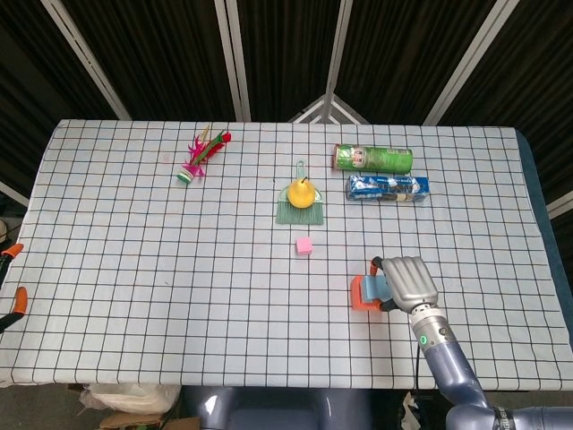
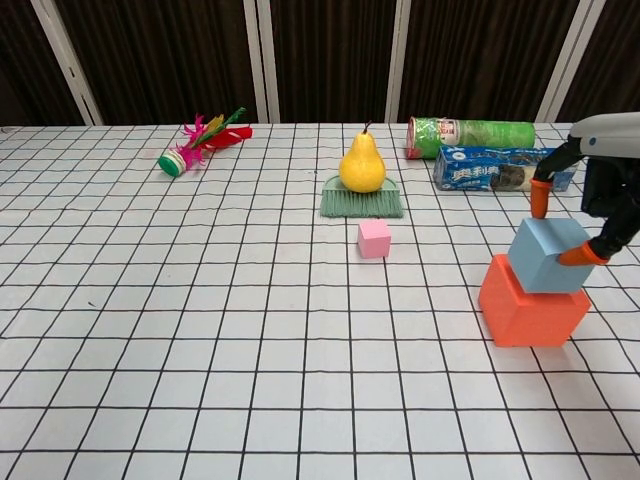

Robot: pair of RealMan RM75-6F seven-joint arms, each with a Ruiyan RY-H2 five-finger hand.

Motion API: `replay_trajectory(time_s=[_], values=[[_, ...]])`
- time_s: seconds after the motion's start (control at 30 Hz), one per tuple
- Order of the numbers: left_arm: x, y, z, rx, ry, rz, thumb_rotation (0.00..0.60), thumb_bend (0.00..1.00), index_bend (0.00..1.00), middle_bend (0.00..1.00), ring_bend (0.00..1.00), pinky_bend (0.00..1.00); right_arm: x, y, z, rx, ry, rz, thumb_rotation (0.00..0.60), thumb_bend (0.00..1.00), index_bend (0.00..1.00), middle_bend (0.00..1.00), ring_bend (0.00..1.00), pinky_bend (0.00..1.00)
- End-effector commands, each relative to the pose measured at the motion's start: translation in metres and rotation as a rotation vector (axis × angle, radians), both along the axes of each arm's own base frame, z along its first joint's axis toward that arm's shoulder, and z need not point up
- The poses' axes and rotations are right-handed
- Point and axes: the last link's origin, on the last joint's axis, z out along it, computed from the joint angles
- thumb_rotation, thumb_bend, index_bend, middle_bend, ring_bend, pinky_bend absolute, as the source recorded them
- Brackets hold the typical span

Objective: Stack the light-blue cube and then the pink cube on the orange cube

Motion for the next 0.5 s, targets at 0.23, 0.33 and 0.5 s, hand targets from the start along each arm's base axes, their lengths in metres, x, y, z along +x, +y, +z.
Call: replay_trajectory(time_s=[0.23, 0.33, 0.5], values=[[-0.0003, 0.0005, -0.0006, -0.002, 0.002, 0.001, 0.600, 0.60, 0.11, 0.04, 0.00, 0.00, -0.0042, -0.0031, -0.0033, 0.005, 0.005, -0.018, 0.600, 0.38, 0.50, 1.00, 1.00, 0.97], [-0.0002, 0.0005, -0.0005, -0.001, 0.003, 0.003, 0.600, 0.60, 0.11, 0.04, 0.00, 0.00, -0.0046, -0.0040, -0.0042, 0.006, 0.004, -0.020, 0.600, 0.38, 0.50, 1.00, 1.00, 0.97], [-0.0004, 0.0004, -0.0006, -0.001, 0.004, 0.003, 0.600, 0.60, 0.11, 0.04, 0.00, 0.00, -0.0050, -0.0053, -0.0049, 0.006, 0.004, -0.023, 0.600, 0.38, 0.50, 1.00, 1.00, 0.97]])
